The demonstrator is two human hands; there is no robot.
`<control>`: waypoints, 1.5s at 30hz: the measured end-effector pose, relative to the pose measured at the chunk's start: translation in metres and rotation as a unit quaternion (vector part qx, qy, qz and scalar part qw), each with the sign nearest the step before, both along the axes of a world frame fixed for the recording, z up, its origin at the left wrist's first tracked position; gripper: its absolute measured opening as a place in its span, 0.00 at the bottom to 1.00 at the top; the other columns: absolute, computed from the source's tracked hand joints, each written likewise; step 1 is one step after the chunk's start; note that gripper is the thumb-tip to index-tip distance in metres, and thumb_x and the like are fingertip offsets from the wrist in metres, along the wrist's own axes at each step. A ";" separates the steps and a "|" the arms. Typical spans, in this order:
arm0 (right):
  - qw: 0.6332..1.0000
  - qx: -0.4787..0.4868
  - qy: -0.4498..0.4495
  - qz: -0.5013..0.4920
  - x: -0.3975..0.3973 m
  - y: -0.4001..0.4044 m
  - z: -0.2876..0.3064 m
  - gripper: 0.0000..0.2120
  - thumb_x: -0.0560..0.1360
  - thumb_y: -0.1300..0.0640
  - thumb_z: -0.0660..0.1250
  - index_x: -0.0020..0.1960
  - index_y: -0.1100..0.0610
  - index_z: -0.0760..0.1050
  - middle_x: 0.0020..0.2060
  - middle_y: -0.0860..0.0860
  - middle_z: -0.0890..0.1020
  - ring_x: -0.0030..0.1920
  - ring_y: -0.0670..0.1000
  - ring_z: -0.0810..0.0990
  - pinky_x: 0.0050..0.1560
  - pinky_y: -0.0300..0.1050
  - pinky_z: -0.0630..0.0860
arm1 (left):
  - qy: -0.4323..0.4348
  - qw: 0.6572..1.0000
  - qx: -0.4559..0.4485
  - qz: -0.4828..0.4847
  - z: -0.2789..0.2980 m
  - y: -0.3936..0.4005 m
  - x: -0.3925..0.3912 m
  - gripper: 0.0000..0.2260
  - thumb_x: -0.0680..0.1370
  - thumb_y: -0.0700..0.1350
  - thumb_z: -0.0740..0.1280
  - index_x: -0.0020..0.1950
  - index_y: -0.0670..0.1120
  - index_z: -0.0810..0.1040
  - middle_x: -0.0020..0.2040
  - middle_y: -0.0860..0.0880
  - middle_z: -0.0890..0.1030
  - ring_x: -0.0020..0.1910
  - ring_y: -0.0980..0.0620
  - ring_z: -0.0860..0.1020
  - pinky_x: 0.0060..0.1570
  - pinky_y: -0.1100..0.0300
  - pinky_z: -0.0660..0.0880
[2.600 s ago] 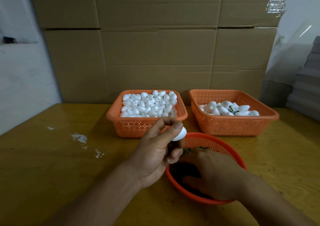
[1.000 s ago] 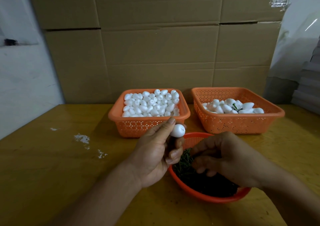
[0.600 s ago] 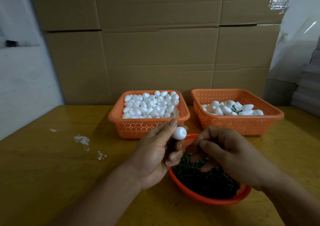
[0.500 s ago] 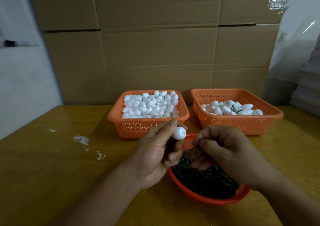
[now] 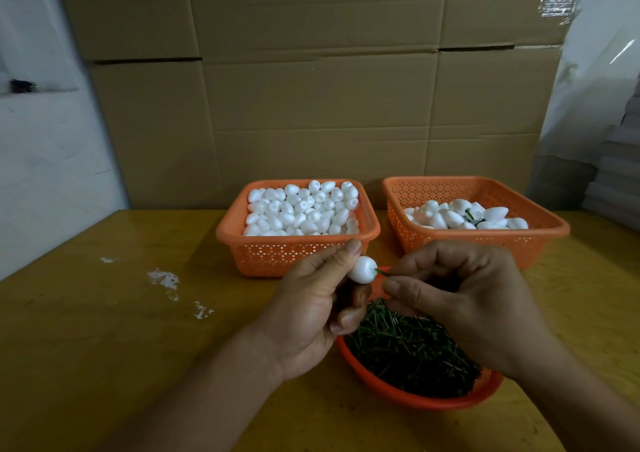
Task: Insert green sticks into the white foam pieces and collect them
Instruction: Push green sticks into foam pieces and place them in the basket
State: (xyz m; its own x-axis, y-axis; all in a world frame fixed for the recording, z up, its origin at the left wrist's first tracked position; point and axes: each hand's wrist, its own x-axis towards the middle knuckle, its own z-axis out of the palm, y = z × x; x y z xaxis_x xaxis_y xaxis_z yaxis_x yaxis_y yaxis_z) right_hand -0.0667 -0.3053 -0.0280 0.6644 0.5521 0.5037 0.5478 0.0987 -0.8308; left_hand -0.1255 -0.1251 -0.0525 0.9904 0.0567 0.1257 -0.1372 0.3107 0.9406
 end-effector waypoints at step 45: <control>0.975 -0.063 -0.160 -0.140 -0.007 0.012 -0.020 0.03 0.72 0.52 0.72 0.45 0.46 0.83 0.34 0.39 0.84 0.32 0.42 0.83 0.31 0.43 0.79 | -0.085 0.986 0.114 0.090 -0.001 -0.003 -0.002 0.12 0.74 0.55 0.74 0.43 0.45 0.83 0.28 0.49 0.73 0.23 0.55 0.69 0.23 0.67 0.64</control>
State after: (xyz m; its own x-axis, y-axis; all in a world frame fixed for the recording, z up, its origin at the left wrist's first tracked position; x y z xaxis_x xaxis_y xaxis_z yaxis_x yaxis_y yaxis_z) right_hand -0.0741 -0.2936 -0.0478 0.6177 0.4421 0.6503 0.7721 -0.1839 -0.6084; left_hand -0.1270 -0.1276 -0.0535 0.9303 0.1804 0.3192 -0.3328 0.0498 0.9417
